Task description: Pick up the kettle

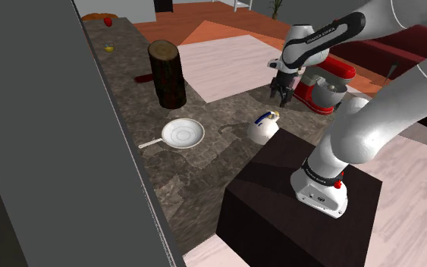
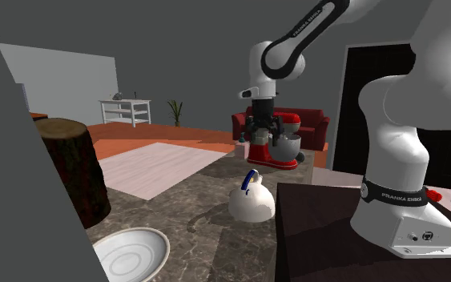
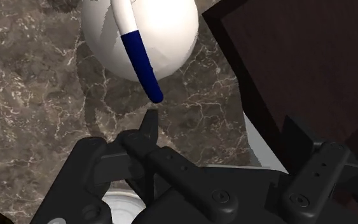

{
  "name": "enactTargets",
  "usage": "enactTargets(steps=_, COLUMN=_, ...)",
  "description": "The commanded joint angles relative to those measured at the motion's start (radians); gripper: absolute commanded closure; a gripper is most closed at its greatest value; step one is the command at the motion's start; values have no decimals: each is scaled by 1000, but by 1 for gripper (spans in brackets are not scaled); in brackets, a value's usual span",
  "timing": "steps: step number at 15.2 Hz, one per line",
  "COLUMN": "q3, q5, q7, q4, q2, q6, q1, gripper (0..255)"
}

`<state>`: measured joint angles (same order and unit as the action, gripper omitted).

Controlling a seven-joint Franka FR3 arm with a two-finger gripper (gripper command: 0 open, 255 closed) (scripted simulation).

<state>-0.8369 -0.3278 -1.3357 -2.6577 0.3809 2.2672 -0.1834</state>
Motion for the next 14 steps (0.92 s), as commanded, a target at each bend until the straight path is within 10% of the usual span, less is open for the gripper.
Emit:
enactTargets(steps=1, q3=-83, q5=44, q7=-122, q4=17, q2=-108, q6=86, q1=-61, gripper=0)
enactTargets(steps=4, q3=-210, q5=250, q7=-380, q4=68, q2=-318, q6=193, q1=-193, gripper=0)
enactTargets(steps=6, q3=-220, q5=512, q7=-635, q4=116, q2=-507, q6=231, q1=-227, gripper=0)
enactTargets(steps=8, q3=-107, q5=693, q7=-825, q4=176, q2=-648, q6=243, q1=-131, gripper=0)
enactTargets(steps=14, q3=39, q5=823, q7=-935, q4=208, q2=-756, q6=294, q1=-6, gripper=0)
